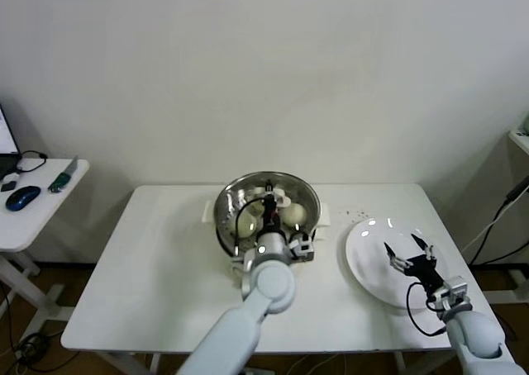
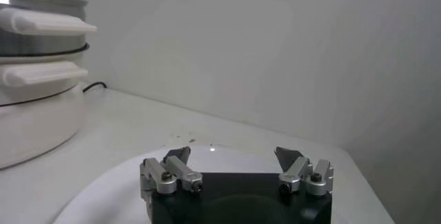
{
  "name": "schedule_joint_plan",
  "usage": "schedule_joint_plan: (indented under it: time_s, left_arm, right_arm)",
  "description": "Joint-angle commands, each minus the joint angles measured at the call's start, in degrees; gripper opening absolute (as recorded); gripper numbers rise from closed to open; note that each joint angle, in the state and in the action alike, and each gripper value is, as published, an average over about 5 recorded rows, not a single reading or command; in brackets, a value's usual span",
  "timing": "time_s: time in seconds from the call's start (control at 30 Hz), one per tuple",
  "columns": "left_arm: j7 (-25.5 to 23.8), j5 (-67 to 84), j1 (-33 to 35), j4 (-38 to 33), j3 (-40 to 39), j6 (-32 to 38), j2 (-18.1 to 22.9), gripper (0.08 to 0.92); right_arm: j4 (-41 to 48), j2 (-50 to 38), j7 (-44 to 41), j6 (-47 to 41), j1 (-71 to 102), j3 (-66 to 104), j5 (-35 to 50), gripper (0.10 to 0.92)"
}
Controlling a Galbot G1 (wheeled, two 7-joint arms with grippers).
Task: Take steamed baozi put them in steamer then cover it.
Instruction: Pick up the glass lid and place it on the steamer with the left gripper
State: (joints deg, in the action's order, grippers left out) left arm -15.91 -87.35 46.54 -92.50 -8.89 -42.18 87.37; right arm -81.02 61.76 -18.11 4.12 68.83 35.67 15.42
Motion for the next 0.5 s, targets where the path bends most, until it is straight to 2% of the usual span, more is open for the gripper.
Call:
schedule_joint_plan:
  time_s: [0.03, 0.5]
  left_arm:
    - [0.2, 0.5, -0.5, 1.0, -0.1, -2.8, -0.3, 0.15]
    - [0.4, 1.3, -0.5, 0.9, -0.3, -2.8, -2.1, 0.15]
  right_arm:
    - [0.0, 0.2, -0.2, 0.1, 0.1, 0.1, -0.3, 0.823]
    - [0.1, 0.8, -0.4, 0.2, 0.1, 0.0, -1.2, 0.823]
